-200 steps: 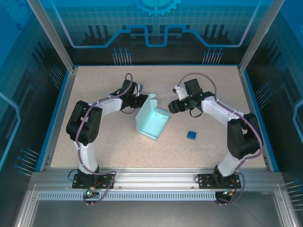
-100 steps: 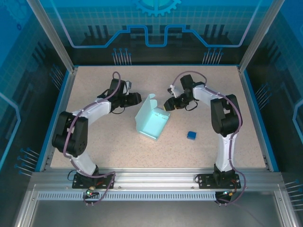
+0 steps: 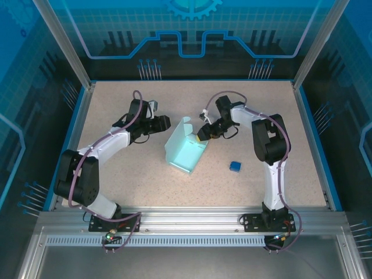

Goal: Fold the paper box

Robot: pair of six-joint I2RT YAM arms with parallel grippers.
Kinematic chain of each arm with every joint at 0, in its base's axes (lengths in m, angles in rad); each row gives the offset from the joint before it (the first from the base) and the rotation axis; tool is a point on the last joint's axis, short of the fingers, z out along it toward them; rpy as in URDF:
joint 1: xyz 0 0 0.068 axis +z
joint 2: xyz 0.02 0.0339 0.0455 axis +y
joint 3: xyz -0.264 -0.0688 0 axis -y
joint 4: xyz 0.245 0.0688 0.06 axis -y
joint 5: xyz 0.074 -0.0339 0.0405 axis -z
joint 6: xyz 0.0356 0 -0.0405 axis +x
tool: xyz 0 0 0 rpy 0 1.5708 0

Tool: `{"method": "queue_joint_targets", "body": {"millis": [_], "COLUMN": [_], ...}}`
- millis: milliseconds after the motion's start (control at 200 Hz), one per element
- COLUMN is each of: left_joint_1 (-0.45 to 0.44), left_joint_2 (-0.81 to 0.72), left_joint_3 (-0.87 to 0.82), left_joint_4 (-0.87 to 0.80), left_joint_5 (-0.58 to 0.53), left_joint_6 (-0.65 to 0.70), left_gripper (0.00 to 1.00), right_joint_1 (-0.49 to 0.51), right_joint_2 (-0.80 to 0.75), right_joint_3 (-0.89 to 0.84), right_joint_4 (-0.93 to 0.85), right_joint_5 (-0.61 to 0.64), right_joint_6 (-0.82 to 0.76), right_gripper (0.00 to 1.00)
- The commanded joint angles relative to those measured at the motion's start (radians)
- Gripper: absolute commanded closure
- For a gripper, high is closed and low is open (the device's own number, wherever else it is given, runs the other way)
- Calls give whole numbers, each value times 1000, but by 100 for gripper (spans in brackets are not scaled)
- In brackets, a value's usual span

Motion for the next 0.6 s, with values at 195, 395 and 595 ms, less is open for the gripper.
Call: {"method": "queue_joint_targets", "body": {"millis": [195, 395, 595], "left_joint_1": [-1, -1, -1], "left_joint_2": [-31, -38, -41], "left_joint_3": [-35, -45, -48], "left_joint_4": [-11, -16, -19], "left_joint_5": [-16, -19, -20], "left_joint_6": [31, 35, 39], "left_gripper": [45, 45, 45], "right_joint_1": [41, 73, 116], "right_joint_2": [-17, -53, -94], "right_joint_3": [-28, -62, -94], "right_joint_4": [-15, 17, 57], "right_joint_5": [83, 187, 326], "right_joint_6": [-31, -25, 3], "right_gripper": [61, 67, 70]}}
